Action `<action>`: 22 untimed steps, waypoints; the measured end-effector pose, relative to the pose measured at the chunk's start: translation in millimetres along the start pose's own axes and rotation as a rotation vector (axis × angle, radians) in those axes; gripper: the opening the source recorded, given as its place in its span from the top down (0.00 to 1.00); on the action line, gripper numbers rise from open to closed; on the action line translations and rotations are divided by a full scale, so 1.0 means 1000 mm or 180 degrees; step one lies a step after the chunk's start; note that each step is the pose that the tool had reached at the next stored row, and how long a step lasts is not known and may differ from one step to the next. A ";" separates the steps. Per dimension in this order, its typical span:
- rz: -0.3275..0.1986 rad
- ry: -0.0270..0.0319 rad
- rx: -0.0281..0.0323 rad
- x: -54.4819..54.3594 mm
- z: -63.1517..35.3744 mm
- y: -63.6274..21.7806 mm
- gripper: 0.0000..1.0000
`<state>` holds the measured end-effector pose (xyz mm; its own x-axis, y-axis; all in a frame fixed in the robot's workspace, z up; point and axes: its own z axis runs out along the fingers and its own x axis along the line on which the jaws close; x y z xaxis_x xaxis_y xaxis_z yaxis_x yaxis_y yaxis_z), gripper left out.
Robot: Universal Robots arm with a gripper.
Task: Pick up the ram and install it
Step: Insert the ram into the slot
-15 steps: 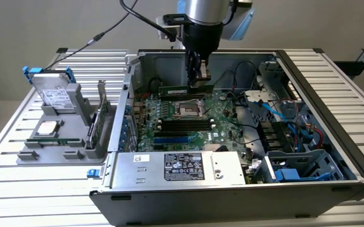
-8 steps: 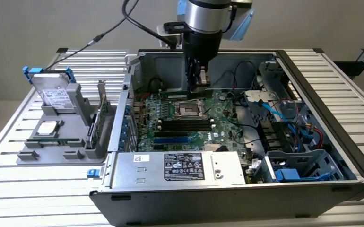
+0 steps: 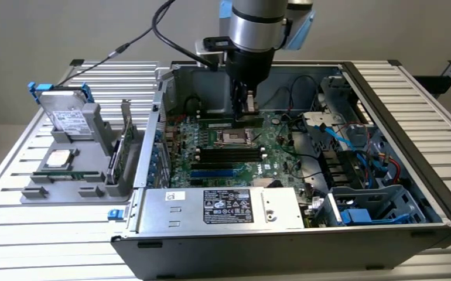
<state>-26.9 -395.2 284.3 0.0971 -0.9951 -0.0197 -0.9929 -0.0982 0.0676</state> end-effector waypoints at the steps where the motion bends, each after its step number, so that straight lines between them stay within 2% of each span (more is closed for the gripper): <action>1: 0.0008 -0.0001 0.0000 0.001 0.0018 -0.0001 0.86; 12: 0.0113 -0.0008 0.0001 0.005 0.0217 -0.0012 0.86; 18: 0.0127 -0.0010 -0.0010 0.012 0.0323 -0.0027 0.86; 22: 0.0133 -0.0011 -0.0027 0.016 0.0388 -0.0039 0.86</action>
<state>-24.2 -410.5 245.1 0.0553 -0.9983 -0.0203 -0.9954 -0.0567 0.0768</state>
